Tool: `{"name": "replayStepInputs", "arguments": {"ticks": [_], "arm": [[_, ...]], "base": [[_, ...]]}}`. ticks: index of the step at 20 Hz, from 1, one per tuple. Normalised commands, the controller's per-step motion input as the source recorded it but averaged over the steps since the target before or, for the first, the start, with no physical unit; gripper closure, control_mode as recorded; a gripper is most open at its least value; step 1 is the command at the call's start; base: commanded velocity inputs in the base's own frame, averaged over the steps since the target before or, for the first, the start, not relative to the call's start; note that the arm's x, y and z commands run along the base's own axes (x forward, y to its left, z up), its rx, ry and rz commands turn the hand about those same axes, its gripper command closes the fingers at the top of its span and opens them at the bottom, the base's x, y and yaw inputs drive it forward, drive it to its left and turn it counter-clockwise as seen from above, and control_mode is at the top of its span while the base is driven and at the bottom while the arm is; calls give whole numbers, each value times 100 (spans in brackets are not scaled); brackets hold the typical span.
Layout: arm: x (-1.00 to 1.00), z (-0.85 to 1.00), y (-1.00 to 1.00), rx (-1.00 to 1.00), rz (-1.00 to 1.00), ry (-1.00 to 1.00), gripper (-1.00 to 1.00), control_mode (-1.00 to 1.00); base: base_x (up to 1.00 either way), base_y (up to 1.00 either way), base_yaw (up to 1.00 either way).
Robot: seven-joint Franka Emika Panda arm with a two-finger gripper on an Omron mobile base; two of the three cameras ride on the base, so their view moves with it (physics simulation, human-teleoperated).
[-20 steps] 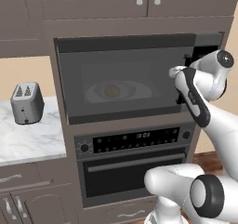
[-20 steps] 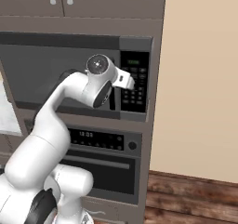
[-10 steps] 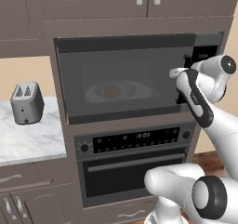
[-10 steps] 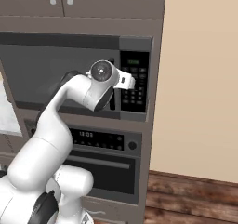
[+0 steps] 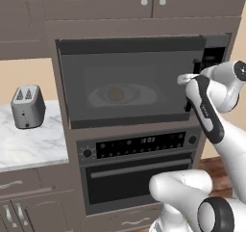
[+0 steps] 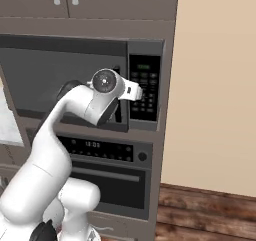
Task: Retrieve the reheated potato from the microwave, then place the potato, cheese, and condiment on the cutting board.
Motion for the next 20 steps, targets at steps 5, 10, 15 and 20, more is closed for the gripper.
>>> {"name": "replayStepInputs", "arguments": {"ticks": [5,10,15,20], "arm": [[-100,16,3,0,0,-1,100,-100],[-100,20,12,0,0,-3,100,-100],[-100,16,24,0,0,0,100,-100],[-100,12,31,0,0,0,100,-100]], "base": [[0,0,0],[0,0,0],[0,0,0],[0,0,0]]}}
